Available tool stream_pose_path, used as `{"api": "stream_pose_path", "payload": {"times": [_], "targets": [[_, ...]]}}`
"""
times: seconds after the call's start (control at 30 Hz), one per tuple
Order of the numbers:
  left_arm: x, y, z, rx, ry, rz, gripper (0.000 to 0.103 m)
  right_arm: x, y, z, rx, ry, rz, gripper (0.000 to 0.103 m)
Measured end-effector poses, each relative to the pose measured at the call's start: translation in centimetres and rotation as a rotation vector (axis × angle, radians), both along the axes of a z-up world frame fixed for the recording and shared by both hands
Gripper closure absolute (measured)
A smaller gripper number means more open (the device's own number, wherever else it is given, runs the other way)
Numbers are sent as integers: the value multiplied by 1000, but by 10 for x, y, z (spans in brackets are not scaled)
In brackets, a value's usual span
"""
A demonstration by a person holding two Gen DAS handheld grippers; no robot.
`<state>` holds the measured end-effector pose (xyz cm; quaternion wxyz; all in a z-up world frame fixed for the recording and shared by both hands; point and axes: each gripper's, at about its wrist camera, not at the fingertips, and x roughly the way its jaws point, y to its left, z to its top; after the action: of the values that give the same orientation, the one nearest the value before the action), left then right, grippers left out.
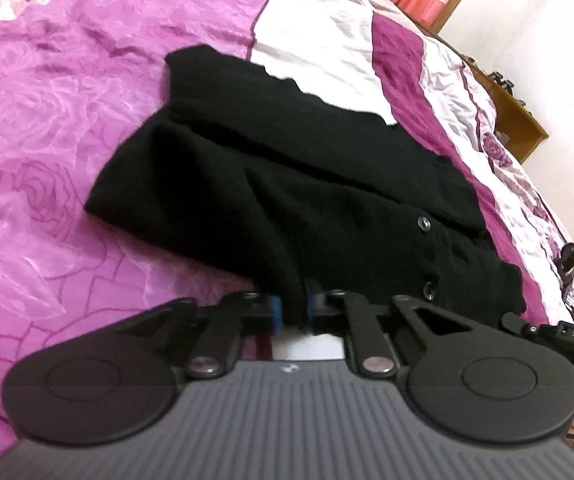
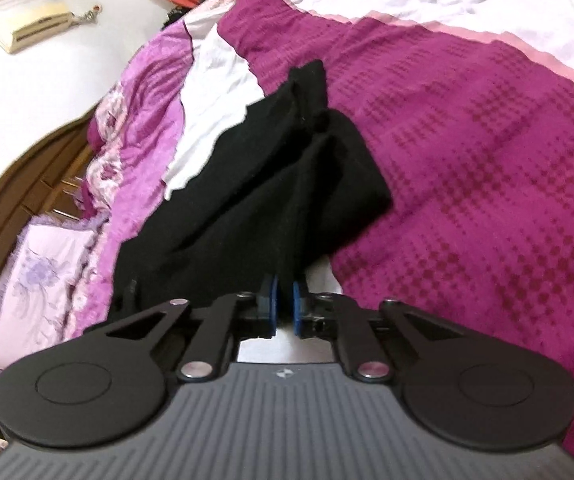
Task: Fold small clothes
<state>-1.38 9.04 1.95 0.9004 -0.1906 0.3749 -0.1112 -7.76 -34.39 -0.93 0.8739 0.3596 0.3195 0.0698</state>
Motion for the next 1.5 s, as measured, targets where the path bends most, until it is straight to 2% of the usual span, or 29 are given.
{"api": "stream_pose_path", "payload": {"times": [0.27, 0.43, 0.53, 0.7, 0.97, 1.07, 1.17, 1.37, 1.5], "targets": [[-3, 4, 33, -49, -115, 20, 95, -1, -5, 32, 77, -158, 34, 97], [5, 6, 60, -58, -195, 49, 95, 13, -3, 53, 54, -234, 45, 97], [13, 4, 74, -22, -244, 68, 95, 26, -5, 61, 57, -268, 33, 98], [38, 3, 92, -6, -294, 98, 95, 58, -8, 79, 35, -327, 4, 98], [90, -3, 118, 44, -371, 148, 95, 125, -8, 117, -61, -418, -50, 98], [118, -7, 117, 62, -369, 156, 95, 154, -1, 123, -127, -426, -65, 98], [150, -15, 106, 128, -361, 150, 95, 185, 9, 117, -188, -403, -72, 98], [202, -31, 60, 239, -268, 130, 95, 238, 29, 72, -291, -286, -102, 98], [222, -31, 34, 274, -219, 138, 93, 262, 27, 40, -278, -212, -131, 97]]}}
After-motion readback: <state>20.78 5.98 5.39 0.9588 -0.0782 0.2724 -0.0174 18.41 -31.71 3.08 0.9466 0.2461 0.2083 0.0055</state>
